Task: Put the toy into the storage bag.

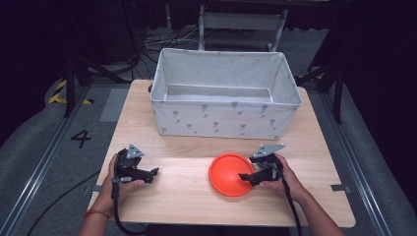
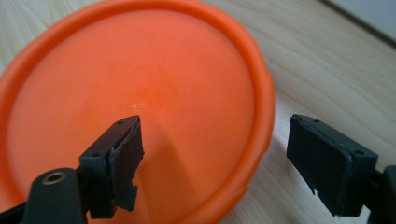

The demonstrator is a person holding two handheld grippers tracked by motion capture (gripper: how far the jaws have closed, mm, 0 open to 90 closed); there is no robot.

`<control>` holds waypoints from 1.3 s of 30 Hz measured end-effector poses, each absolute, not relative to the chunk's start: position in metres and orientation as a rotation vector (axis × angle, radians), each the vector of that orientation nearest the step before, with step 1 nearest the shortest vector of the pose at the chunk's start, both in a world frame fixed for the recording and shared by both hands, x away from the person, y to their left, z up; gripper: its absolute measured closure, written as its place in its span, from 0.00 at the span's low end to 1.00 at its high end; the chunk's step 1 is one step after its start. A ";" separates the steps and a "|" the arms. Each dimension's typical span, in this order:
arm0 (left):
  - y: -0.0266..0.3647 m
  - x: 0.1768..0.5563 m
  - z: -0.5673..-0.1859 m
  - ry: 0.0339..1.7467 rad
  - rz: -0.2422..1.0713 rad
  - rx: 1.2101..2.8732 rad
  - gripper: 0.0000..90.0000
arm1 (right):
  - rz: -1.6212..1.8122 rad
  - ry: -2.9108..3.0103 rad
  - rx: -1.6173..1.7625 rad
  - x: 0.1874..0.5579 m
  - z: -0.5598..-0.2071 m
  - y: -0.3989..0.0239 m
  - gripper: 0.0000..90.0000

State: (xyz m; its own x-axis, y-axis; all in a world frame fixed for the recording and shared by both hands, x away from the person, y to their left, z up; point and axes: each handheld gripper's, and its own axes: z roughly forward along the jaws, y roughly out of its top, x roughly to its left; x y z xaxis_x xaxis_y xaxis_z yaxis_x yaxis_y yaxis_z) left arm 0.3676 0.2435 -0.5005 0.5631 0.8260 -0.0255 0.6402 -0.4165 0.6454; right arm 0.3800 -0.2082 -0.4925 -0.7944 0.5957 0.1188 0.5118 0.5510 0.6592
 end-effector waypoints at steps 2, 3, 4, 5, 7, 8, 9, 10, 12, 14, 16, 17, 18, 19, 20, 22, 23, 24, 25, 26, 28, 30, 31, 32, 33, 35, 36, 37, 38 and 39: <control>0.243 0.368 -0.500 1.170 0.397 2.188 0.01 | 1.089 2.663 0.958 0.381 -0.495 -0.204 0.17; 0.243 0.368 -0.501 1.171 0.396 2.186 0.01 | 1.086 2.662 0.961 0.381 -0.495 -0.203 0.17; 0.243 0.368 -0.501 1.171 0.396 2.186 0.01 | 1.081 2.663 0.951 0.381 -0.495 -0.202 0.17; 0.244 0.368 -0.501 1.168 0.395 2.186 0.01 | 1.087 2.672 0.933 0.379 -0.496 -0.200 0.17; 0.243 0.368 -0.501 1.169 0.395 2.186 0.01 | 1.065 2.688 0.881 0.375 -0.496 -0.196 0.17; 0.243 0.368 -0.501 1.169 0.395 2.186 0.01 | 1.045 2.684 0.846 0.373 -0.496 -0.194 0.16; 0.244 0.368 -0.500 1.167 0.402 2.188 0.01 | 1.047 2.685 0.840 0.372 -0.496 -0.192 0.17; 0.244 0.368 -0.500 1.167 0.402 2.188 0.01 | 1.047 2.685 0.840 0.372 -0.496 -0.192 0.17; 0.244 0.368 -0.501 1.167 0.400 2.188 0.01 | 1.046 2.680 0.842 0.371 -0.495 -0.191 0.23; 0.244 0.368 -0.500 1.167 0.402 2.188 0.01 | 1.060 2.658 0.873 0.371 -0.495 -0.193 0.32; 0.244 0.368 -0.500 1.168 0.403 2.188 0.01 | 1.072 2.655 0.892 0.373 -0.493 -0.197 0.45; 0.244 0.368 -0.500 1.168 0.403 2.188 0.01 | 1.089 2.653 0.913 0.374 -0.493 -0.199 0.49; 0.244 0.368 -0.500 1.168 0.403 2.188 0.01 | 1.117 2.657 0.921 0.376 -0.493 -0.202 0.54; 0.244 0.368 -0.500 1.168 0.403 2.188 0.01 | 1.125 2.662 0.917 0.377 -0.493 -0.203 0.56; 0.244 0.367 -0.500 1.167 0.403 2.187 0.01 | 1.134 2.664 0.893 0.377 -0.492 -0.204 0.61; 0.244 0.367 -0.500 1.166 0.404 2.188 0.01 | 1.148 2.663 0.882 0.378 -0.491 -0.205 0.65; 0.244 0.367 -0.500 1.167 0.403 2.187 0.01 | 1.167 2.667 0.879 0.378 -0.490 -0.206 0.68; 0.244 0.367 -0.500 1.167 0.403 2.187 0.01 | 1.175 2.676 0.867 0.378 -0.489 -0.208 0.71; 0.244 0.367 -0.500 1.167 0.403 2.187 0.01 | 1.189 2.668 0.853 0.377 -0.484 -0.209 0.76; 0.244 0.367 -0.500 1.167 0.403 2.187 0.01 | 1.197 2.670 0.848 0.377 -0.481 -0.211 0.78; 0.244 0.367 -0.500 1.167 0.403 2.186 0.01 | 1.205 2.675 0.816 0.375 -0.476 -0.212 0.81; 0.244 0.367 -0.500 1.165 0.403 2.188 0.01 | 1.237 2.675 0.782 0.373 -0.470 -0.214 0.84; 0.244 0.367 -0.500 1.167 0.397 2.188 0.01 | 1.255 2.677 0.763 0.372 -0.467 -0.215 0.86; 0.244 0.367 -0.500 1.166 0.399 2.189 0.02 | 1.269 2.675 0.735 0.369 -0.461 -0.216 0.88; 0.244 0.367 -0.500 1.167 0.397 2.188 0.02 | 1.288 2.673 0.715 0.366 -0.455 -0.217 0.90; 0.244 0.367 -0.500 1.167 0.397 2.188 0.02 | 1.314 2.672 0.674 0.362 -0.445 -0.218 0.91; 0.244 0.367 -0.500 1.167 0.397 2.188 0.02 | 1.312 2.670 0.654 0.359 -0.441 -0.218 0.91; 0.244 0.367 -0.500 1.167 0.397 2.188 0.02 | 1.302 2.666 0.636 0.357 -0.437 -0.217 0.92; 0.244 0.367 -0.500 1.166 0.399 2.189 0.02 | 1.286 2.664 0.605 0.352 -0.432 -0.214 0.92; 0.244 0.367 -0.500 1.167 0.397 2.189 0.02 | 1.273 2.661 0.590 0.350 -0.429 -0.213 0.92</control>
State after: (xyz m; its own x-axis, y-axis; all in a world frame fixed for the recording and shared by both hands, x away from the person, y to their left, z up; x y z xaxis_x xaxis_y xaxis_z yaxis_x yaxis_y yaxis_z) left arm 0.3669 0.2436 -0.5002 0.5646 0.8250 -0.0244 0.6388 -0.4180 0.6459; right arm 0.3499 -0.2129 -0.4291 -0.9146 0.4015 0.0481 0.2894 0.5669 0.7713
